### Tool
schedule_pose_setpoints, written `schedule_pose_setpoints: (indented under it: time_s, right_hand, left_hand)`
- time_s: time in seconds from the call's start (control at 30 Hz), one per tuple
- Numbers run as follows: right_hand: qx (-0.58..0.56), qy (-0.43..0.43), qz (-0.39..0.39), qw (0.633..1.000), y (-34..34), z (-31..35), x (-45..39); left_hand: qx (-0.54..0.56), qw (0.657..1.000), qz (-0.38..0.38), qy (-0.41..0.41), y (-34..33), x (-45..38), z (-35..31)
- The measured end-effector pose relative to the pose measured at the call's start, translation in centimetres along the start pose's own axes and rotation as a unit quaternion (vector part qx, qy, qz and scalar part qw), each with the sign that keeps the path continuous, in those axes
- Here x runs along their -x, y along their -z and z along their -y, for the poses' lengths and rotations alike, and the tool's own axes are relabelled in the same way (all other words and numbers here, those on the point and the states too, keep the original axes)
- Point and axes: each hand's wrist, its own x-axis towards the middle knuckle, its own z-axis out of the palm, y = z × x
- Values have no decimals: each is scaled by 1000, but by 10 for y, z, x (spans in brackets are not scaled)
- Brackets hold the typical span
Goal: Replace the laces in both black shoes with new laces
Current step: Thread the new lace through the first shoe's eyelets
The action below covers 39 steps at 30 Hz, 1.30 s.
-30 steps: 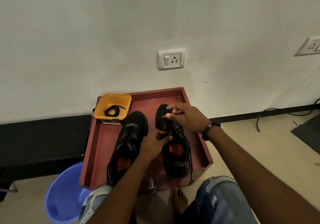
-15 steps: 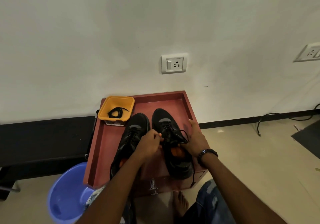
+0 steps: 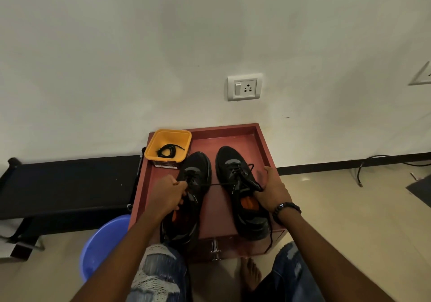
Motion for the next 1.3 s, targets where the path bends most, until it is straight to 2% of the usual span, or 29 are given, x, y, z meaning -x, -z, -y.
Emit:
schedule_pose_setpoints:
  time_s: [0.1, 0.23, 0.3, 0.4, 0.47, 0.53, 0.6, 0.67, 0.73, 0.93, 1.03, 1.13, 1.23, 1.3]
  right_hand:
    - [67, 4, 13, 998, 0, 3, 4]
    - [89, 12, 49, 995, 3, -1, 3]
    - [92, 20, 59, 994, 8, -4, 1]
    - [77, 53, 82, 992, 13, -4, 0]
    - [68, 83, 87, 990, 19, -3, 0]
    - [48, 104, 87, 990, 26, -2, -3]
    - [15, 102, 80, 991, 30, -2, -7]
    - [2, 104, 75, 992, 30, -1, -11]
    - [-25, 92, 74, 993, 25, -1, -16]
    - [-159, 4, 50, 986, 23, -14, -23]
    - [-219, -46, 30, 974, 31, -26, -24]
    - [-242, -61, 35, 968, 33, -24, -21]
    - [-223, -40, 36, 973, 25, -17, -20]
    - [-179, -14, 41, 983, 21, -9, -15]
  left_hand:
    - [-67, 996, 62, 5, -6, 6, 4]
    - [-71, 995, 73, -21, -32, 9, -13]
    - [-148, 986, 40, -70, -45, 6, -20]
    - [-283, 936, -68, -198, -65, 1, -27]
    - [-272, 912, -130, -278, -72, 1, -41]
    - [-238, 913, -115, -310, -80, -6, -48]
    - [-231, 932, -22, -278, -88, -15, -47]
    - [-231, 950, 81, -196, -94, -26, -39]
    - [-213, 959, 123, -143, -98, -33, -32]
    - [-139, 974, 58, -172, -78, -35, -24]
    - [-137, 982, 53, -121, -48, -39, -14]
    - [-129, 987, 38, -84, -28, -41, -5]
    - [-202, 974, 30, -100, -25, -32, -10]
    - [-326, 938, 1, -119, -30, -23, -12]
